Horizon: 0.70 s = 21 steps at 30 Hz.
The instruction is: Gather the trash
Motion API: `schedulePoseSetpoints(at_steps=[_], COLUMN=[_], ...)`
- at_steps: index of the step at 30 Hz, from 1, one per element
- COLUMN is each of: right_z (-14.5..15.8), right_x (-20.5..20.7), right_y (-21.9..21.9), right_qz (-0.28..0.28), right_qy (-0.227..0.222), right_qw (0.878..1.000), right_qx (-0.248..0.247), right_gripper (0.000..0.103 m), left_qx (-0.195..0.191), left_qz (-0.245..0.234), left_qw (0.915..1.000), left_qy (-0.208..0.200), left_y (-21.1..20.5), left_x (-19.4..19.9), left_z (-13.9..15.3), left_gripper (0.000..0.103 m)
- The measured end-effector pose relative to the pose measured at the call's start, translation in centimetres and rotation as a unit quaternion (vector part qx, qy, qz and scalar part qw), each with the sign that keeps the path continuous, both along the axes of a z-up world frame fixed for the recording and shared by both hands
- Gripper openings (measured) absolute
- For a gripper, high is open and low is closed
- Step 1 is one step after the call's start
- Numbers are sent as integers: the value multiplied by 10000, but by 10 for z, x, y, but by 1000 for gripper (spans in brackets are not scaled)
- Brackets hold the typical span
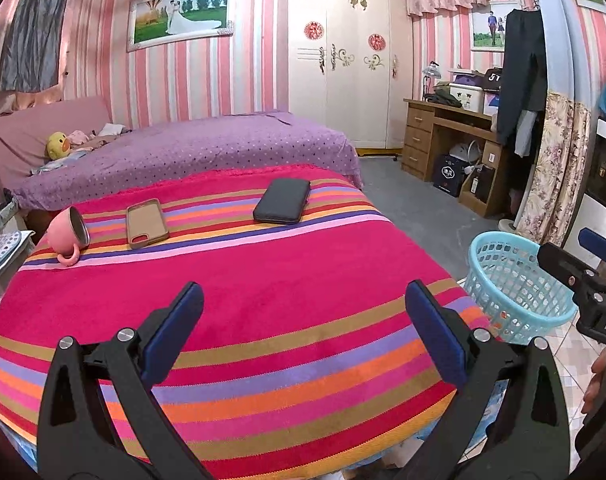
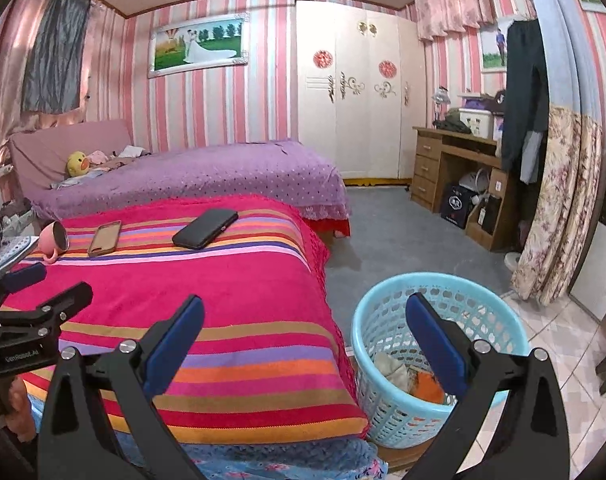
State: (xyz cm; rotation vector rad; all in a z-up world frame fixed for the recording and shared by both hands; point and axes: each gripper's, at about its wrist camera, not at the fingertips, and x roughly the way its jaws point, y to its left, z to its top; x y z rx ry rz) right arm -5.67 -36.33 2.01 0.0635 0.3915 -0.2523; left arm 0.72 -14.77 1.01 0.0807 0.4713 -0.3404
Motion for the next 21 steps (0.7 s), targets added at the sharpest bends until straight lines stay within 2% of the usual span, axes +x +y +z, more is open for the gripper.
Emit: schedulePoseSetpoints(at_steps=[13, 21], right_z=[-6, -6], right_x=[5, 6], right_y=[5, 6], right_qz=[240, 311], right_qy=[-70, -85], right_qw=[9995, 9994], right_qx=[-201, -142], right_gripper=[98, 98], left_qx=[-118, -125], left_qz=[90, 85], left_qw=[9998, 9998], left_qy=[-120, -124], left_y=[5, 2], left_x=[0, -1], left_z=[0, 0], left_gripper=[97, 97])
